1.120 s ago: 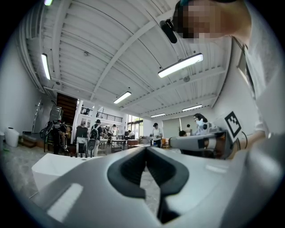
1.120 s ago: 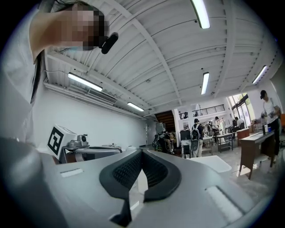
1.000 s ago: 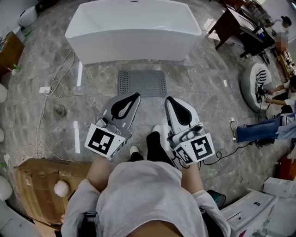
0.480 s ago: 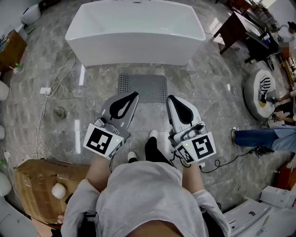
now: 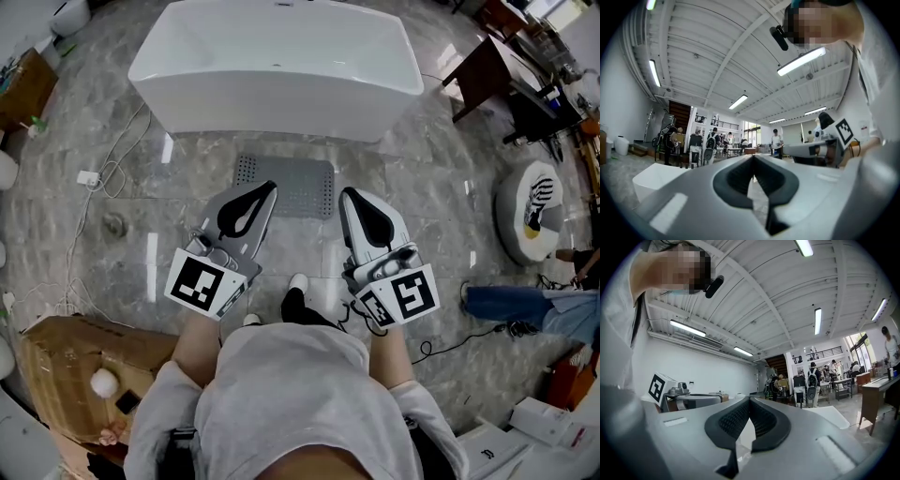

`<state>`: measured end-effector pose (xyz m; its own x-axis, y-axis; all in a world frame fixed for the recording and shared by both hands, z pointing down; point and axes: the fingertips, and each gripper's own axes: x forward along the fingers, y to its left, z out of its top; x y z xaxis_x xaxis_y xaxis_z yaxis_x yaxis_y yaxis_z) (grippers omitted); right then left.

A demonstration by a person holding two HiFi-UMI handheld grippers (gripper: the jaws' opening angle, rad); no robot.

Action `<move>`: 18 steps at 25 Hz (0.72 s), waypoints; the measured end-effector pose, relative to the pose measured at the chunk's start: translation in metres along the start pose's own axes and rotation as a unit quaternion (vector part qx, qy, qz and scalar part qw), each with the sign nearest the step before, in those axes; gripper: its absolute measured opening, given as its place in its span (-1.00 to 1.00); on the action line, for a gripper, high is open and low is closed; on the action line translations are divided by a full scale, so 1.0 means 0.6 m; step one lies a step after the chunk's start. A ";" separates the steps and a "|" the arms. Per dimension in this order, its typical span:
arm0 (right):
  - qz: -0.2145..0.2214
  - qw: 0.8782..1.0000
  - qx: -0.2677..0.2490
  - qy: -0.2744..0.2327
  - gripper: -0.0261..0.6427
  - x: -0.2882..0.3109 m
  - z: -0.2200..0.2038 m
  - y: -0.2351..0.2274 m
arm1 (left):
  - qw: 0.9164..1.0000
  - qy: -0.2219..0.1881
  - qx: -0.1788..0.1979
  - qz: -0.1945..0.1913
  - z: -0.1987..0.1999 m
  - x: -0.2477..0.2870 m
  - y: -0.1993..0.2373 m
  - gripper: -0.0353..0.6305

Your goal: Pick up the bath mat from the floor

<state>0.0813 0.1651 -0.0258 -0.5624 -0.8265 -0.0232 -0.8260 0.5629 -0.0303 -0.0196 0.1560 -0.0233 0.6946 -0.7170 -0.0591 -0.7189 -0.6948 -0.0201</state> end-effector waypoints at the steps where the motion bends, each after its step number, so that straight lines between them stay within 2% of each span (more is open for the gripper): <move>1: 0.004 1.000 0.000 0.000 -0.92 0.004 0.000 -0.011 | 1.000 0.000 0.001 0.004 -0.001 0.011 0.001 -0.89; 6: 0.022 1.000 -0.001 0.002 -0.92 0.016 -0.009 -0.055 | 1.000 -0.008 -0.003 0.022 -0.006 0.054 0.003 -0.89; 12: 0.033 0.999 0.011 0.004 -0.92 0.031 -0.022 -0.090 | 0.999 -0.017 -0.038 0.030 -0.014 0.079 0.008 -0.89; 18: 0.029 0.999 0.017 0.007 -0.92 0.063 -0.033 -0.104 | 0.998 -0.012 -0.039 0.040 -0.026 0.091 0.048 -0.89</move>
<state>0.1110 0.0987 -0.0049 -0.6095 -0.7927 -0.0119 -0.7907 0.6089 -0.0636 -0.0021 0.0960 -0.0115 0.6342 -0.7688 -0.0819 -0.7666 -0.6391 0.0626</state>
